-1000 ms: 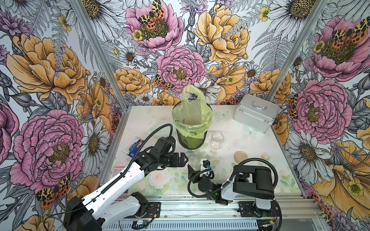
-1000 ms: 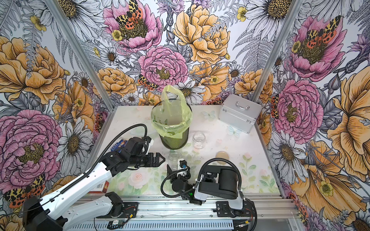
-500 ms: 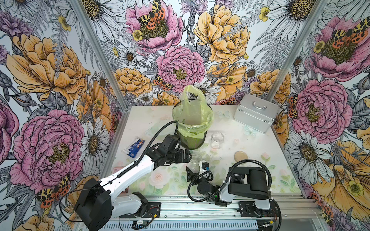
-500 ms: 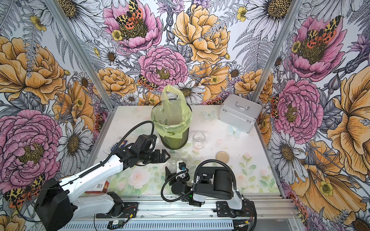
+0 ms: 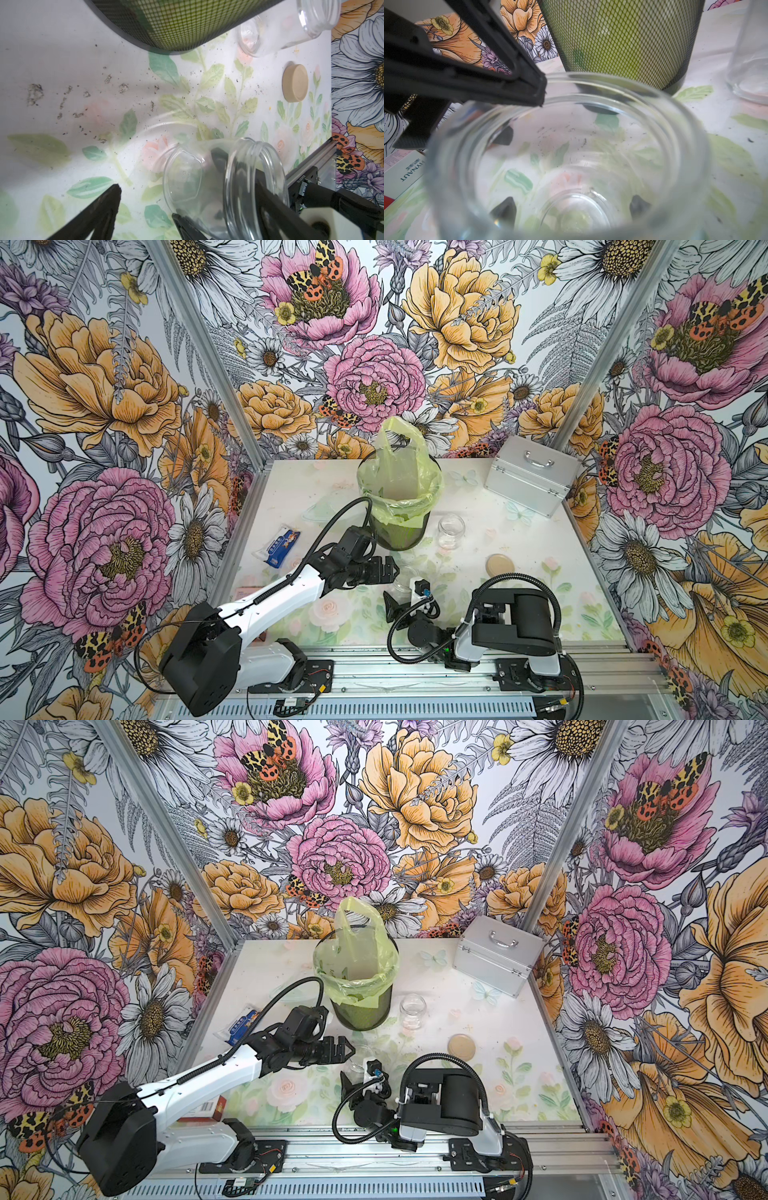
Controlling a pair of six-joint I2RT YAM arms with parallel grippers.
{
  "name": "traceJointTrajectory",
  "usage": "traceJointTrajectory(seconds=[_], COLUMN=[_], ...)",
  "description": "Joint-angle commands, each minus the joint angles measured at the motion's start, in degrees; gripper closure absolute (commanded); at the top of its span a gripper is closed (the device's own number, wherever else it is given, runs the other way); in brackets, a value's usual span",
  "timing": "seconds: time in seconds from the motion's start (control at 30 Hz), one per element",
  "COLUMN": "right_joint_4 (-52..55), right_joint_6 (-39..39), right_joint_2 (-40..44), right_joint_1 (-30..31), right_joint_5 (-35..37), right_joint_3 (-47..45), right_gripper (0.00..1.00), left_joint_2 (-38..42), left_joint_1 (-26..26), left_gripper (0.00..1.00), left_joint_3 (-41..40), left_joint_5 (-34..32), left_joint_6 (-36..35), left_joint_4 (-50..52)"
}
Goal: Empty moldy rice from jars
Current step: Place the jar at the center of the board.
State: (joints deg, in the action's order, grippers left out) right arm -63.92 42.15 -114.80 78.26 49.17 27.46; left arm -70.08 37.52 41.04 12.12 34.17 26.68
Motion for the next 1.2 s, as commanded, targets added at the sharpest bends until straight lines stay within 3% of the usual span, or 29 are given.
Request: traceJointTrajectory(seconds=[0.0, 0.23, 0.47, 0.57, 0.87, 1.17], right_joint_4=[15.6, 20.7, 29.9, 35.9, 38.4, 44.2], right_joint_6=[3.1, 2.8, 2.5, 0.7, -0.7, -1.2], right_joint_2=[-2.6, 0.3, 5.7, 7.6, 11.7, 18.1], right_joint_1=[0.0, 0.3, 1.0, 1.8, 2.7, 2.7], right_joint_5=[-7.3, -8.0, -7.1, -6.8, -7.4, -7.9], right_joint_3=[-1.9, -0.6, 1.6, 4.6, 6.5, 7.9], right_gripper=[0.81, 0.62, 0.23, 0.14, 0.0, 0.0], left_joint_2=[2.9, 5.7, 5.5, 5.7, 6.3, 8.4], left_joint_1=[-1.3, -3.8, -4.0, -4.2, -5.9, -7.0], left_gripper=[0.01, 0.01, 0.01, 0.01, 0.01, 0.01], left_joint_3=[-2.7, -5.7, -5.9, -6.0, -7.0, -6.5], left_joint_5=[1.2, 2.0, 1.9, 1.8, 2.2, 3.3], left_joint_6=[-0.8, -0.8, -1.4, -1.8, -2.7, -2.9], left_joint_4=[0.5, 0.7, 0.7, 0.7, 0.6, 0.8])
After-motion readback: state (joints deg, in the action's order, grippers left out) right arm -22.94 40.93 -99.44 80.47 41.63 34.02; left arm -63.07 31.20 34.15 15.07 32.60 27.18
